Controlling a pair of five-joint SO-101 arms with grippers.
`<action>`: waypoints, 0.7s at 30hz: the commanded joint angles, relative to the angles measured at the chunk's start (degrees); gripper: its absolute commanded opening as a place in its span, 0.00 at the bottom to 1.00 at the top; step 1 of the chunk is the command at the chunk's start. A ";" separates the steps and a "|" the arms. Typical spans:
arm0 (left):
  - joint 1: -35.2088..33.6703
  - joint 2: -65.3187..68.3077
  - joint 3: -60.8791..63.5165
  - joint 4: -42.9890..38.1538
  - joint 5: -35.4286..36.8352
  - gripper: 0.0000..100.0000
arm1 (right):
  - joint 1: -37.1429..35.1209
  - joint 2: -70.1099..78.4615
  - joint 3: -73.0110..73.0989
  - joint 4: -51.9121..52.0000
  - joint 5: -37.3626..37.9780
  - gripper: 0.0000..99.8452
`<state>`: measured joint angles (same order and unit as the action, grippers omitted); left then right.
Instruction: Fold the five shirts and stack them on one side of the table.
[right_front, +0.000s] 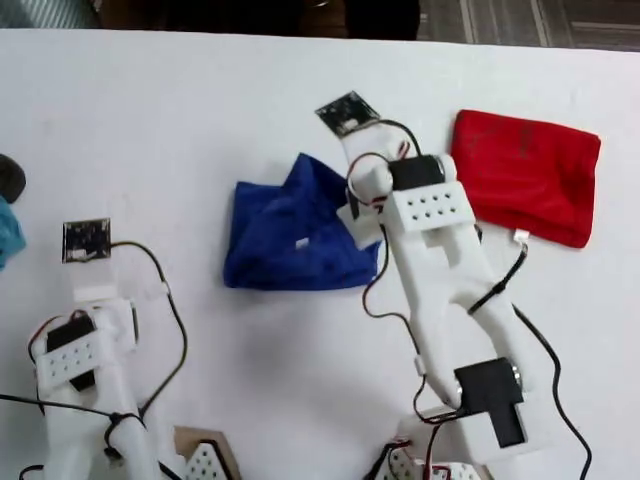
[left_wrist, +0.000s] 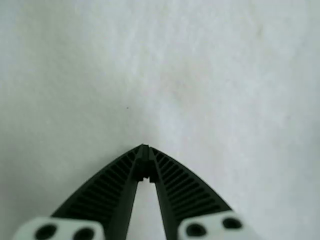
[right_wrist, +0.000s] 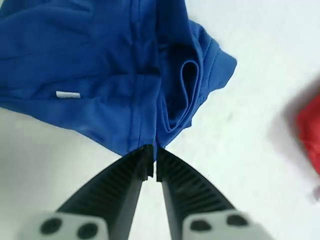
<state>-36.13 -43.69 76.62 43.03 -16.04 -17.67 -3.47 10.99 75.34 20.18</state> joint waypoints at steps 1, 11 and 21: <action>-0.26 -1.05 -0.22 -0.70 0.53 0.03 | 0.31 -0.92 1.49 -5.14 -0.44 0.05; -0.26 -1.05 -0.22 -0.70 0.53 0.03 | -2.24 12.18 -0.44 -9.10 -0.44 0.18; -0.26 -1.05 -0.22 -0.79 0.53 0.03 | -3.47 12.26 -7.30 -4.09 -0.44 0.18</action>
<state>-36.13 -43.69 76.62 43.03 -16.04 -20.75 8.92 6.95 69.63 20.18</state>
